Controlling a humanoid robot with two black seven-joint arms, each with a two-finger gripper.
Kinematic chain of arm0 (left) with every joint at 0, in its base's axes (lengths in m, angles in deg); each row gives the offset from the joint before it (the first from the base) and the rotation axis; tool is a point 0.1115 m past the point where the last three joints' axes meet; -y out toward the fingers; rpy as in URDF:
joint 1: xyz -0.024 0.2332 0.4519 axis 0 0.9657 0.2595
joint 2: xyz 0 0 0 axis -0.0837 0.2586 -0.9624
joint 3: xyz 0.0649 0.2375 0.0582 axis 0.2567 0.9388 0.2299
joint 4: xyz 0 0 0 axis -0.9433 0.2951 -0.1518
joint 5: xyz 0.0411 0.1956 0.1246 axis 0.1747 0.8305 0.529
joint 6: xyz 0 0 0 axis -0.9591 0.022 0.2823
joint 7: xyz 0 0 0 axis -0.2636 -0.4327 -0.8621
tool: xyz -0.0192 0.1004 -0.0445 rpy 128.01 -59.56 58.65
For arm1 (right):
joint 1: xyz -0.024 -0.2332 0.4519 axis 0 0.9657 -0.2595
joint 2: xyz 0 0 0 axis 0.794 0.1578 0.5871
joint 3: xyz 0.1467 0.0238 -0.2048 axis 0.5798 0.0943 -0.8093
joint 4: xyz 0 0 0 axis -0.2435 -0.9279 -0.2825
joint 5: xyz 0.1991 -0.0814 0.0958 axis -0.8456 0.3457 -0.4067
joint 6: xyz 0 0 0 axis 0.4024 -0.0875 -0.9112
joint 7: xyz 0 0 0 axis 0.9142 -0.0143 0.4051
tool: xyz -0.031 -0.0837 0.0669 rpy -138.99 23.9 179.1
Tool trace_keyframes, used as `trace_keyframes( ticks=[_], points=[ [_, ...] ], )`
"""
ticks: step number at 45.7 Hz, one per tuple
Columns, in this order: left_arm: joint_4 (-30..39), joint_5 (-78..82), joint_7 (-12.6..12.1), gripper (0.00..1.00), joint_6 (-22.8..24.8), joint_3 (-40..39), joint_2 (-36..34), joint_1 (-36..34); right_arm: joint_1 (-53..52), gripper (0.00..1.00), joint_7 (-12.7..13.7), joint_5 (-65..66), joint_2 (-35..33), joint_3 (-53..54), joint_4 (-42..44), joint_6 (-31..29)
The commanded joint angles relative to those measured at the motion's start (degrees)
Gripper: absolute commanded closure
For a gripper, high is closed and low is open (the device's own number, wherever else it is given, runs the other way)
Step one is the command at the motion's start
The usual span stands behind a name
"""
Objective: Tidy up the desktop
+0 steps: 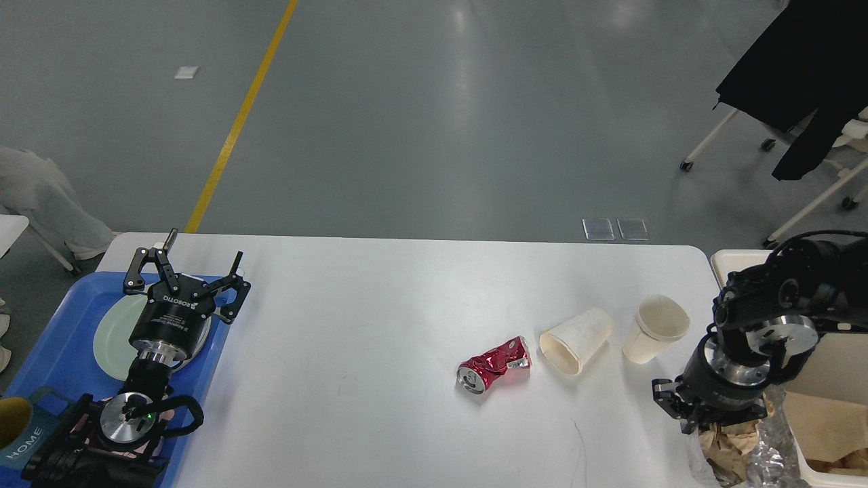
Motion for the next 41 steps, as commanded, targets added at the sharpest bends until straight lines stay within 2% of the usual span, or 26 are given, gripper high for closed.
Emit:
trace_keyframes(
  ticks=[1,13,21,27,34,41],
  points=[
    [0.0,0.0,0.0,0.03,0.0,0.0,0.0,0.0,-7.0,1.00,-0.2,-0.1,-1.8,-3.3,-2.3,-6.5],
    [0.0,0.0,0.0,0.03,0.0,0.0,0.0,0.0,-27.4,1.00,-0.5,-0.7,-2.0,-12.3,-11.7,-10.7],
    [0.0,0.0,0.0,0.03,0.0,0.0,0.0,0.0,-34.4,1.00,-0.6,-0.8,-2.0,-15.6,-12.4,-16.7],
    [0.0,0.0,0.0,0.03,0.0,0.0,0.0,0.0,-36.8,1.00,-0.8,-1.0,-1.9,-17.7,-12.3,-17.9],
    [0.0,0.0,0.0,0.03,0.0,0.0,0.0,0.0,-36.7,1.00,-0.8,-0.9,-2.2,-20.4,-10.3,-15.1],
    [0.0,0.0,0.1,0.03,0.0,0.0,0.0,0.0,-34.0,1.00,-0.8,0.2,-6.7,-22.0,-3.9,-13.8]
  ],
)
